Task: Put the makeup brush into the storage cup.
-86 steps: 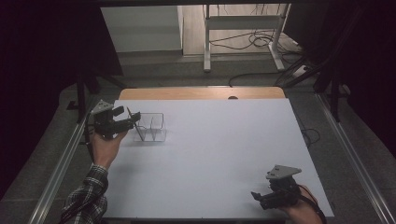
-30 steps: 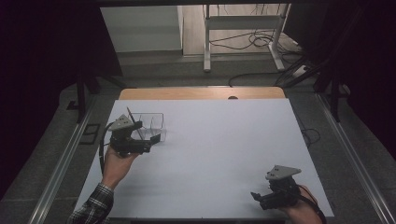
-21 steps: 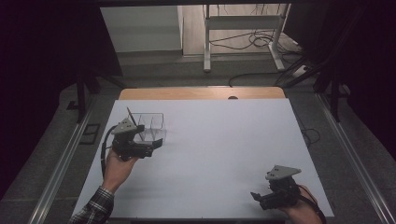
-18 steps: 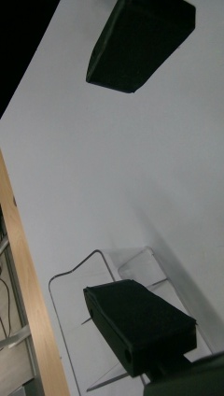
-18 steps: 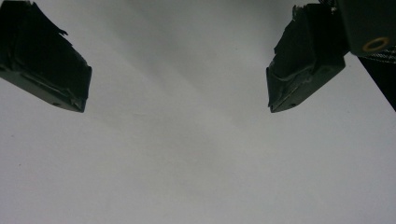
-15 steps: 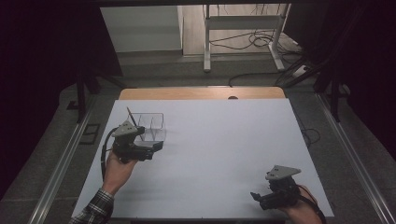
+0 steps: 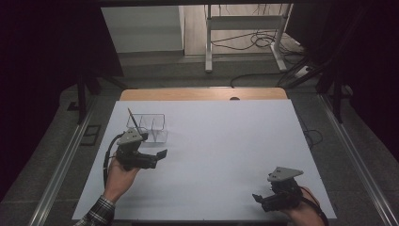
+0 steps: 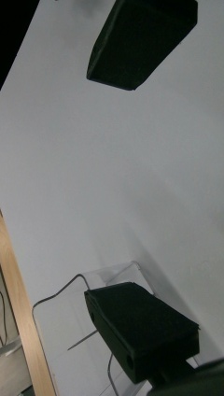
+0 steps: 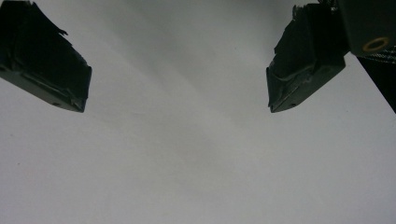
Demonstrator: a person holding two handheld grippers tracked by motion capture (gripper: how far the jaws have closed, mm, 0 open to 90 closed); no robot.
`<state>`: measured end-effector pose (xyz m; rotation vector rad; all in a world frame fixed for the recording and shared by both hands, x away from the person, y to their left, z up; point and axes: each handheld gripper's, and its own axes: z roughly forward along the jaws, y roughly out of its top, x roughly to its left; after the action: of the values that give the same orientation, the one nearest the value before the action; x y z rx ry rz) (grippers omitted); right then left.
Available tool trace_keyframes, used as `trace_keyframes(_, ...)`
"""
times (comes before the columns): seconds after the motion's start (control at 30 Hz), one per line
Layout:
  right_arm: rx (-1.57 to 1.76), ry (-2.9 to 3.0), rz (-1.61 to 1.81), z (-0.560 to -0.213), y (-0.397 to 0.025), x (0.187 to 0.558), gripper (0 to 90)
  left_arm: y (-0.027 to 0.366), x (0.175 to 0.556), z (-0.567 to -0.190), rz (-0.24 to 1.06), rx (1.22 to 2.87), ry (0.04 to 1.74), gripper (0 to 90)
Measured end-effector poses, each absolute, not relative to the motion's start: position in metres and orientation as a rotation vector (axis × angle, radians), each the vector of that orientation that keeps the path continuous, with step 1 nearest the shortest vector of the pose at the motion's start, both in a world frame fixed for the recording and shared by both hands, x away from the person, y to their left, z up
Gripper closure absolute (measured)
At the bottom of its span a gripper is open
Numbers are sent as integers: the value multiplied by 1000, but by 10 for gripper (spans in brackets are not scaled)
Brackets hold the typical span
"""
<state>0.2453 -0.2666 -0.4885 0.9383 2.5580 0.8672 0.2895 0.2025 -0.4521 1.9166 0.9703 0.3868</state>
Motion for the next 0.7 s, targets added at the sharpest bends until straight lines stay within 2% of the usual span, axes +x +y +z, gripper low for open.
trace_keyframes(0.7, 935, 2558, 873, -488, -266, 245, 67, 200, 275, -459, 407, 1959, 962, 11)
